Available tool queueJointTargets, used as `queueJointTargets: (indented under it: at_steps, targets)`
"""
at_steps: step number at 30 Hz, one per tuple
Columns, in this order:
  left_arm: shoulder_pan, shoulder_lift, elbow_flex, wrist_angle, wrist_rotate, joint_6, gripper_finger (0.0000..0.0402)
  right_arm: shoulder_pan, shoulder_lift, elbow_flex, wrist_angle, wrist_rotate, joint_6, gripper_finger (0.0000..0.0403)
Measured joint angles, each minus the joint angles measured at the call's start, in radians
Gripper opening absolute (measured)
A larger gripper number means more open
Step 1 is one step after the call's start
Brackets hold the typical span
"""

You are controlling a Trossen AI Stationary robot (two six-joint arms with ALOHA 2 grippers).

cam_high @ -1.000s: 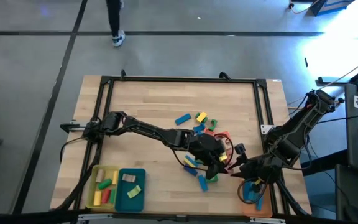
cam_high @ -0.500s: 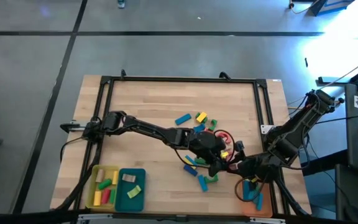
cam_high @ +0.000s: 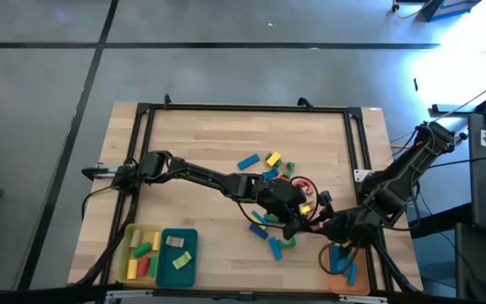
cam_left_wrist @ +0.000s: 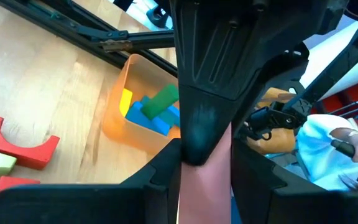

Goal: Sort blocks by size
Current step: Put the pink rectangular block into the orange bin

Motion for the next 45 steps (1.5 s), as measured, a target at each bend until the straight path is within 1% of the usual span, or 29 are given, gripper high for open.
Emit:
queueJointTargets:
  at_steps: [2, 7, 10, 15, 18, 21, 24, 27, 30, 33, 35, 39, 42, 45]
  targets:
    - [0.000, 0.000, 0.000, 0.000, 0.001, 0.000, 0.0097, 0.000, 0.000, 0.000, -0.002, -0.005, 0.000, 0.0063]
    - [0.000, 0.000, 0.000, 0.001, -0.006, 0.039, 0.0098, 0.000, 0.000, 0.002, 0.000, -0.008, 0.002, 0.0060]
    - [0.002, 0.000, 0.000, -0.004, -0.004, 0.086, 0.0109, 0.000, 0.000, 0.019, -0.007, -0.021, 0.004, 0.0060]
    - [0.003, -0.004, 0.001, -0.043, 0.013, 0.162, 0.0149, 0.000, 0.001, 0.056, -0.025, -0.114, 0.011, 0.0060]
    - [0.002, -0.005, 0.002, -0.077, 0.012, 0.258, 0.0173, 0.000, 0.001, 0.082, -0.061, -0.191, 0.051, 0.0060]
    - [0.007, -0.005, 0.002, -0.130, -0.001, 0.380, 0.0188, 0.000, 0.001, 0.103, -0.114, -0.299, 0.136, 0.0060]
    - [0.021, -0.004, 0.001, -0.199, -0.007, 0.502, 0.0193, 0.001, 0.001, 0.107, -0.176, -0.423, 0.271, 0.0060]
    - [0.045, -0.004, 0.001, -0.292, -0.015, 0.555, 0.0193, 0.002, 0.001, 0.107, -0.234, -0.547, 0.454, 0.0061]
    - [0.078, -0.004, 0.001, -0.381, -0.046, 0.591, 0.0193, 0.002, 0.001, 0.107, -0.305, -0.648, 0.630, 0.0067]
    - [0.106, -0.004, 0.001, -0.448, -0.084, 0.630, 0.0194, 0.002, 0.001, 0.107, -0.359, -0.729, 0.753, 0.0069]
    - [0.120, -0.004, -0.006, -0.470, -0.091, 0.652, 0.0194, 0.002, 0.001, 0.107, -0.370, -0.750, 0.775, 0.0071]
    - [0.133, -0.003, -0.040, -0.478, -0.097, 0.688, 0.0194, 0.002, 0.001, 0.108, -0.365, -0.741, 0.776, 0.0081]
    - [0.138, -0.002, -0.068, -0.484, -0.104, 0.743, 0.0194, 0.002, 0.001, 0.108, -0.365, -0.741, 0.812, 0.0092]
    - [0.139, -0.002, -0.089, -0.500, -0.164, 0.829, 0.0194, 0.002, 0.001, 0.108, -0.366, -0.740, 0.847, 0.0102]
